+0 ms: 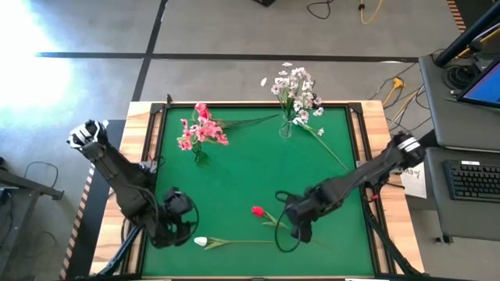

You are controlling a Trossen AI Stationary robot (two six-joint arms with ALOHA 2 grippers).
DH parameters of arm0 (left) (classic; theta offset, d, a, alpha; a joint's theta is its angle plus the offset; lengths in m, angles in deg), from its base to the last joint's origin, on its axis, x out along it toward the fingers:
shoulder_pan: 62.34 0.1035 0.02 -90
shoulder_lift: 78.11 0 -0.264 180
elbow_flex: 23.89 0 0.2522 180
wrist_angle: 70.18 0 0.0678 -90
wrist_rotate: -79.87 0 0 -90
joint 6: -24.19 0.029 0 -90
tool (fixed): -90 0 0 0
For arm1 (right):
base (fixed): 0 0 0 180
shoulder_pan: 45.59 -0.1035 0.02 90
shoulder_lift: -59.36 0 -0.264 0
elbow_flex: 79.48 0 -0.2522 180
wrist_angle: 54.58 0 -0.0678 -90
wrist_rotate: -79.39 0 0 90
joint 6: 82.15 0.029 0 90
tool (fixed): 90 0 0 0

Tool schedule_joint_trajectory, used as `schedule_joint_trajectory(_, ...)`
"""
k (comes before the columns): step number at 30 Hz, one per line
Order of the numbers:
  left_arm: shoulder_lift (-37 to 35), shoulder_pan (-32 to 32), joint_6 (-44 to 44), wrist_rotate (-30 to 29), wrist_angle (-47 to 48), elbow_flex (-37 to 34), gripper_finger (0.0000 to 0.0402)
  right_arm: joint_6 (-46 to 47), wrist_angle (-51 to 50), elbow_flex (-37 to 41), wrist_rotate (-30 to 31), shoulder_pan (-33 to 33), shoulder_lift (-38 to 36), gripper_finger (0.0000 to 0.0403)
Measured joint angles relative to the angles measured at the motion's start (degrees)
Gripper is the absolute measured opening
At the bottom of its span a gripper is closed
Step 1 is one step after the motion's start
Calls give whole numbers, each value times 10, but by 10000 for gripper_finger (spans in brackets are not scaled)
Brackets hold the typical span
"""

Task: Sort flowers into vase by color
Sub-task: Put the red flower into the green vase

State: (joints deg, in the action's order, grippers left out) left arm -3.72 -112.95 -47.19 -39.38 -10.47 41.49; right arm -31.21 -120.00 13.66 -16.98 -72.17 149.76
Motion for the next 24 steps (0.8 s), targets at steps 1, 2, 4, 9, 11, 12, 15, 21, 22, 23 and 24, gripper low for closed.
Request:
schedule_joint_trajectory(1,4,0,12,-1,-12,0,274,-10,0,0,1,-6,15,238)
schedule_joint_trajectory(2,6,0,20,-2,-20,0,274,-19,0,0,3,-12,29,238)
schedule_joint_trajectory(4,12,0,31,-5,-30,0,274,-44,0,0,5,-25,58,237)
schedule_joint_trajectory(9,21,0,34,-17,-31,0,274,-83,2,2,56,-59,115,237)
schedule_joint_trajectory(11,25,0,34,-21,-31,0,274,-87,17,3,86,-67,126,237)
schedule_joint_trajectory(12,26,0,34,-26,-32,0,274,-92,32,3,101,-68,130,237)
schedule_joint_trajectory(15,27,0,34,-43,-32,0,274,-116,71,3,142,-69,136,237)
schedule_joint_trajectory(21,27,0,34,-57,-34,0,274,-147,156,28,159,-64,146,237)
schedule_joint_trajectory(22,27,0,34,-61,-33,0,274,-150,168,34,158,-62,147,235)
schedule_joint_trajectory(23,27,0,35,-63,-33,0,274,-153,182,41,154,-60,148,232)
schedule_joint_trajectory(24,27,0,35,-65,-33,0,274,-155,192,48,153,-58,149,229)
